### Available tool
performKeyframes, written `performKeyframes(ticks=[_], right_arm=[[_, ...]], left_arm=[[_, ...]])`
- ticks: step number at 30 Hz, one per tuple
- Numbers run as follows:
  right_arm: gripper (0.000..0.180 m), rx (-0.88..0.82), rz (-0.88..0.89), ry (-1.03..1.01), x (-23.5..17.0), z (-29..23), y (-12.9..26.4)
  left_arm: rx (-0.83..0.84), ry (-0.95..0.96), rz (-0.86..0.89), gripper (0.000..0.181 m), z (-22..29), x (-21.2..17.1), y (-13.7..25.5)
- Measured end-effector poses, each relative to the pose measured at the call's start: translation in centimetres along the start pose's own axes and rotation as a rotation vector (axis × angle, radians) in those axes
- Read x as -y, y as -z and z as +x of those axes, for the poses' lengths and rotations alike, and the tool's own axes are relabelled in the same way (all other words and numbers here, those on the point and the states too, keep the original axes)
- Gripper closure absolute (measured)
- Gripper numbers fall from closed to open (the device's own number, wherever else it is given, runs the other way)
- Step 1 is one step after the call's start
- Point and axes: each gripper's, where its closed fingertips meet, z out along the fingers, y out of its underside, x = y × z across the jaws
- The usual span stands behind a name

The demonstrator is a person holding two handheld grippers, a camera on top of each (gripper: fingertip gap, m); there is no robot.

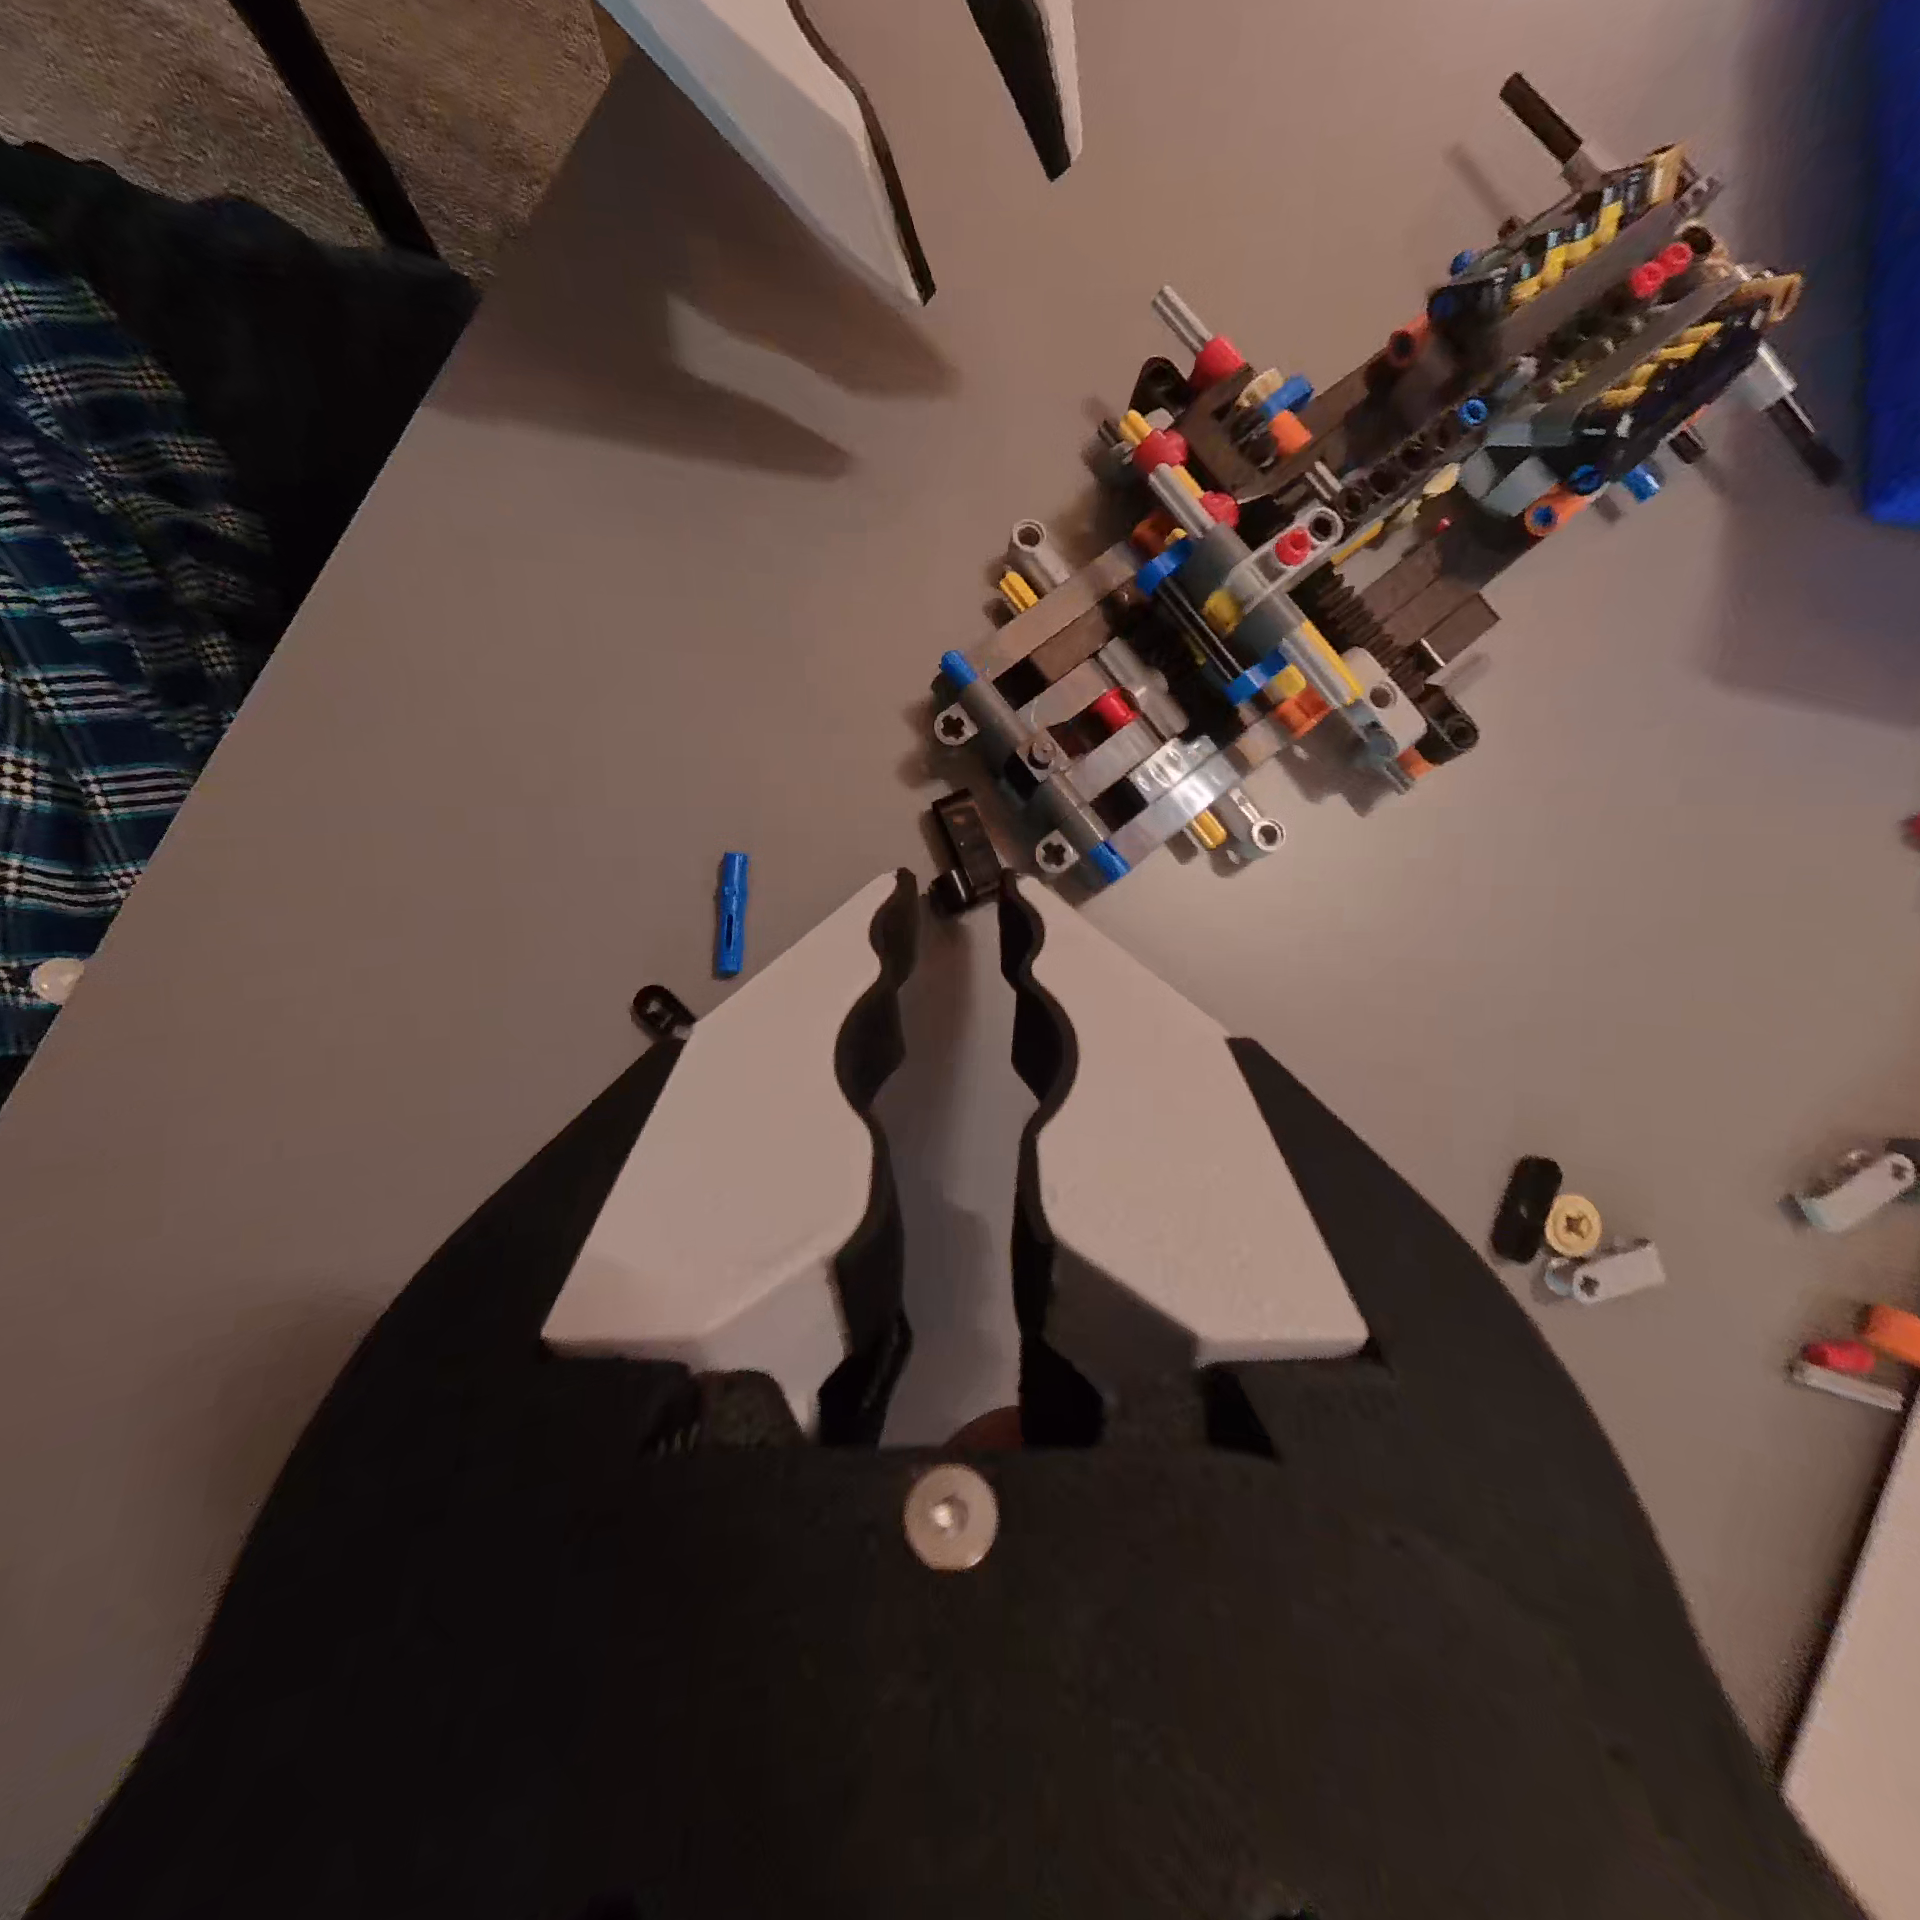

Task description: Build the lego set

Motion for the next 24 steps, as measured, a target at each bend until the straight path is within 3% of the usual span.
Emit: performKeyframes(ticks=[1,7,14,19,24], right_arm=[[0.171,0.004,-0.006,0.003,0.0,0.0,-0.2],[0.176,0.046,0.038,-0.012,0.9,-0.5,0.2],[0.176,0.057,0.213,-0.122,6.3,0.0,1.8],[0.176,-0.025,0.31,-0.268,9.8,2.3,0.2],[0.176,-0.051,0.353,-0.345,12.0,3.1,-1.4]], left_arm=[[-0.002,0.0,0.004,0.152,0.0,0.1,0.0],[-0.001,-0.007,0.025,0.152,-0.1,0.5,0.2],[0.029,0.022,0.118,0.151,-0.4,2.3,1.4],[0.106,-0.026,0.155,0.134,-0.6,3.2,1.2],[0.246,-0.119,0.133,0.135,-1.6,3.9,0.3]])
